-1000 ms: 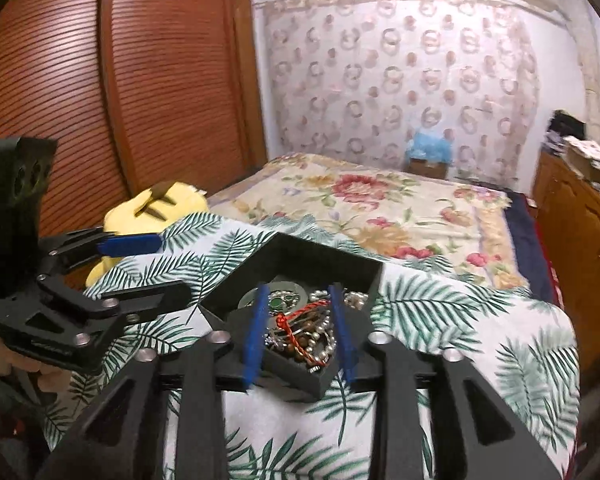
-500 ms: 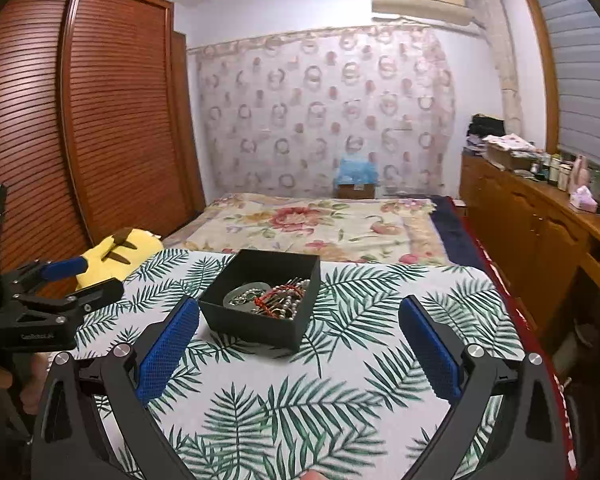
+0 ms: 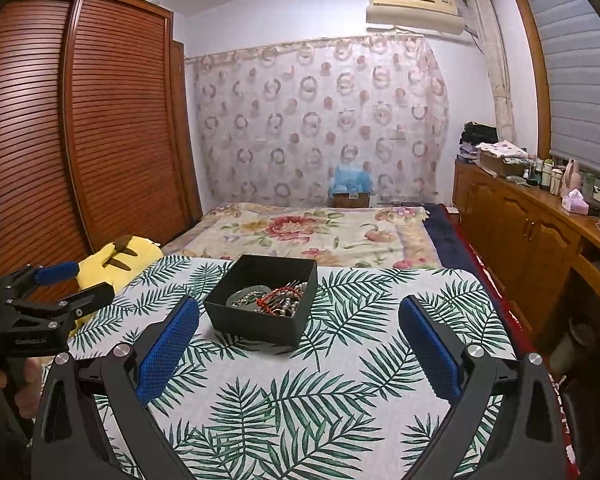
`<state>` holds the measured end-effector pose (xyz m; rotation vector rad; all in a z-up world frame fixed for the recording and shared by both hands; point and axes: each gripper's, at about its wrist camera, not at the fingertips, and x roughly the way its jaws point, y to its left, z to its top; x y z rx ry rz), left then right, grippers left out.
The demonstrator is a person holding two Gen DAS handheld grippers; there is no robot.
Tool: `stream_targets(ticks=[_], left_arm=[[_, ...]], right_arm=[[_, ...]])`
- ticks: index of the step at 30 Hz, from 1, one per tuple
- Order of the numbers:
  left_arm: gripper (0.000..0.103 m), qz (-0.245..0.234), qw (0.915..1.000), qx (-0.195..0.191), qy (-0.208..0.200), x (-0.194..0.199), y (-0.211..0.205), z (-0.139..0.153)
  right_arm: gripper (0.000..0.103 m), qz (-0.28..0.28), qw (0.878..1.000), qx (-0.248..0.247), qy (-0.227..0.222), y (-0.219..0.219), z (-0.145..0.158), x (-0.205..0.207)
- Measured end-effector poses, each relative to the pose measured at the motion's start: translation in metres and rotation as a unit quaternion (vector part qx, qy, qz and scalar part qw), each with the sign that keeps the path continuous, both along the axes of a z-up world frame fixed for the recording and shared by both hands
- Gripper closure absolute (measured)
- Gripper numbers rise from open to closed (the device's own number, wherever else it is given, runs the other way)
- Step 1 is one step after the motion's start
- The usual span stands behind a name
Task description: Organize jewelry
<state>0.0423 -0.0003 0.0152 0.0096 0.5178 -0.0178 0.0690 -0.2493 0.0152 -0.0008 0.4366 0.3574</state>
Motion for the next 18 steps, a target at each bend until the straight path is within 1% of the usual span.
stream_targets(ticks=[18], left_arm=[[0.008, 0.001, 0.9999, -0.01, -0.009, -0.0061, -0.0024, 0.0054]], right_arm=[[0.002, -0.003, 1.0, 0.0, 0.002, -0.0016, -0.0026, -0.0003]])
